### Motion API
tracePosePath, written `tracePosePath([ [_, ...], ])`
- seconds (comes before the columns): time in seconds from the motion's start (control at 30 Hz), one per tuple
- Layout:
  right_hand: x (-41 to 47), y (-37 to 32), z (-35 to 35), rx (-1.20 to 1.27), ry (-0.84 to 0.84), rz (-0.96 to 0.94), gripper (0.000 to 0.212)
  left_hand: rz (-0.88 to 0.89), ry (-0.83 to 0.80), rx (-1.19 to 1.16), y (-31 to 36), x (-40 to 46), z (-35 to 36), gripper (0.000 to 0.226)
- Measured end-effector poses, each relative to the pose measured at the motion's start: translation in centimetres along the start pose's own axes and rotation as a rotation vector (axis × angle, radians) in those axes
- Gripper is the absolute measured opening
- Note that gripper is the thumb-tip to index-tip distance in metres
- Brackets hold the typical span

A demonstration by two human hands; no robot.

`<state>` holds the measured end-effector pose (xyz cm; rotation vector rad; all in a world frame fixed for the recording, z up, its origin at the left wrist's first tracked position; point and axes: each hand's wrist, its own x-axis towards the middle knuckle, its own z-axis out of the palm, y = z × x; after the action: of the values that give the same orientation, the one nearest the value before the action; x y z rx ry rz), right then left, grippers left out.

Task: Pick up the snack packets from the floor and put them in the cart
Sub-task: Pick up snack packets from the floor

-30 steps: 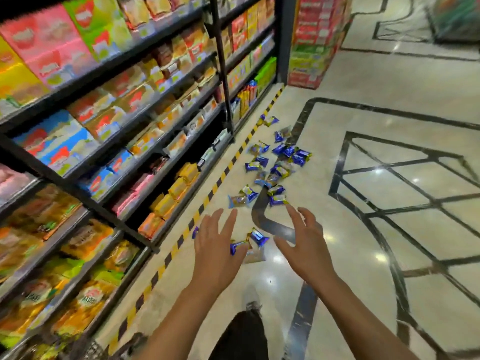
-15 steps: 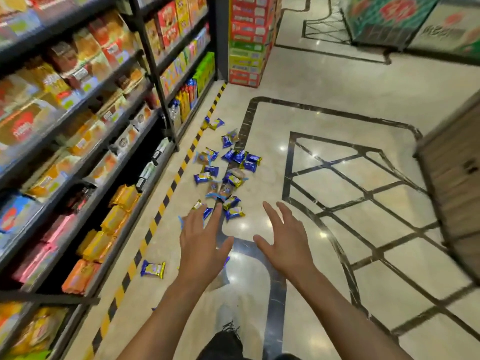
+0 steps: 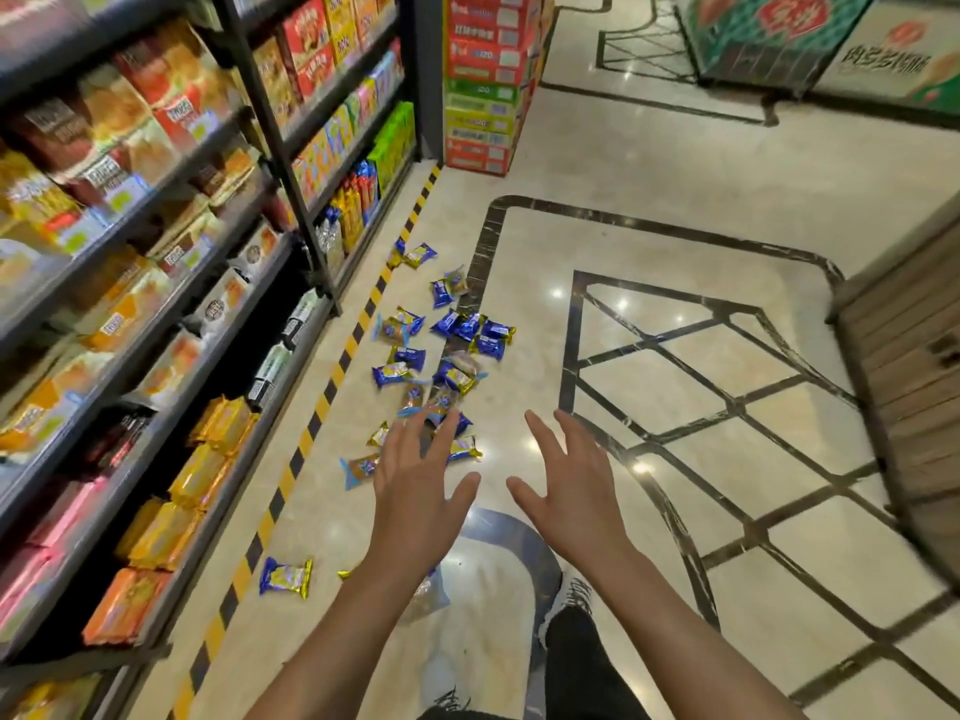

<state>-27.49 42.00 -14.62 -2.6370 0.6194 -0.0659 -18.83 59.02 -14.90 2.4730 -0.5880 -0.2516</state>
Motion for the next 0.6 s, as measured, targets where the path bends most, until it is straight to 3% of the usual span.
tracePosePath([
  [0.33,10.3,8.7,-3.8,0.048,-0.005,-0.042,0.073,-0.013,0.017,0.040,8.5,9.8,5.2,0.067],
  [0.6,18.5,18.7,-9.7,0.074,-0.019,0.002,0.072,-0.023,-0.068,0.081,17.6,18.5,11.2,0.068],
])
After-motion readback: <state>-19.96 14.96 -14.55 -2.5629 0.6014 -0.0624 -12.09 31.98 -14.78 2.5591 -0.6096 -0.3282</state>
